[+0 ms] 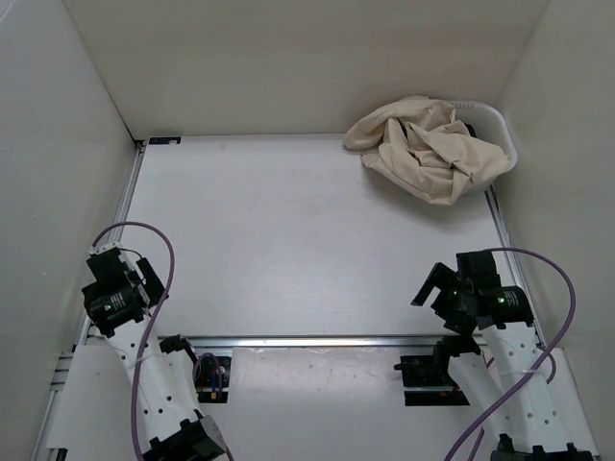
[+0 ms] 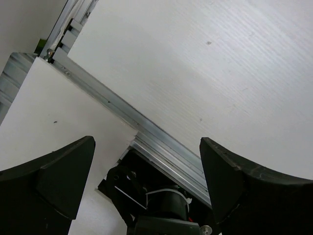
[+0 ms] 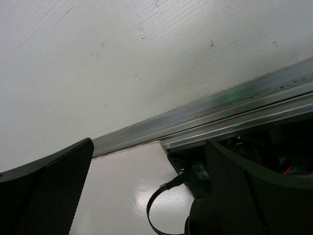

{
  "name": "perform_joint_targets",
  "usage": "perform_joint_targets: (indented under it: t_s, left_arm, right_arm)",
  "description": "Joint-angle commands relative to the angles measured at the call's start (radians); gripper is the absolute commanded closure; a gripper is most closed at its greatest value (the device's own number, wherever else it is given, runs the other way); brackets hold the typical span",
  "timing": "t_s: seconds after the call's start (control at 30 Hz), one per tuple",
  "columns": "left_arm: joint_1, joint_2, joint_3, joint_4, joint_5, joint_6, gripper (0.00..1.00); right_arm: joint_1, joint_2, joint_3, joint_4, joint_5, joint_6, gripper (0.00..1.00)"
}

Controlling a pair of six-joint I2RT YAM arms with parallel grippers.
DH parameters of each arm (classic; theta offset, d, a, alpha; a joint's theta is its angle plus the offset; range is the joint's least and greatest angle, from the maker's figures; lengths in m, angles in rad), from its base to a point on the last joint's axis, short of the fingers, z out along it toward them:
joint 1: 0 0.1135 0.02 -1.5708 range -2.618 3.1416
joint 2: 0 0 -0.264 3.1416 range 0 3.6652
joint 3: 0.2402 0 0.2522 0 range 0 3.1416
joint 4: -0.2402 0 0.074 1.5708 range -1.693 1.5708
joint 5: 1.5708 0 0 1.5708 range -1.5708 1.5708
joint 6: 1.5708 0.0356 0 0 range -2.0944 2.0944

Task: Fold and stack the trousers
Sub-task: Grab the trousers from the pile

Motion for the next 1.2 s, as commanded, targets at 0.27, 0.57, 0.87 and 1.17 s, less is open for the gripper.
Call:
perform_joint_targets:
  t_s: [0.27,0.57,0.87,1.17]
  left_arm:
    - [-0.004,0.120,0.076,0.116,0.148,0.000,0.00]
    - [-0.004,0.309,0.132,0.252,0.138,0.000,0.00]
    - [-0.004,0.530,0.188,0.289,0.045,0.000,0.00]
    - [-0.004,0.555,0.139,0.300,0.025,0.000,0.00]
  right_arm:
    - [0.004,0.359,0.678,0.183,0.276,-0.260,0.01]
    - [-0.044,1.376,1.748,0.180,0.425,-0.421,0.01]
    - [-0.075,1.746,1.733,0.433,0.344,-0.401,0.01]
    - [-0.053,1.597,1.614,0.562,0.609,-0.386,1.00]
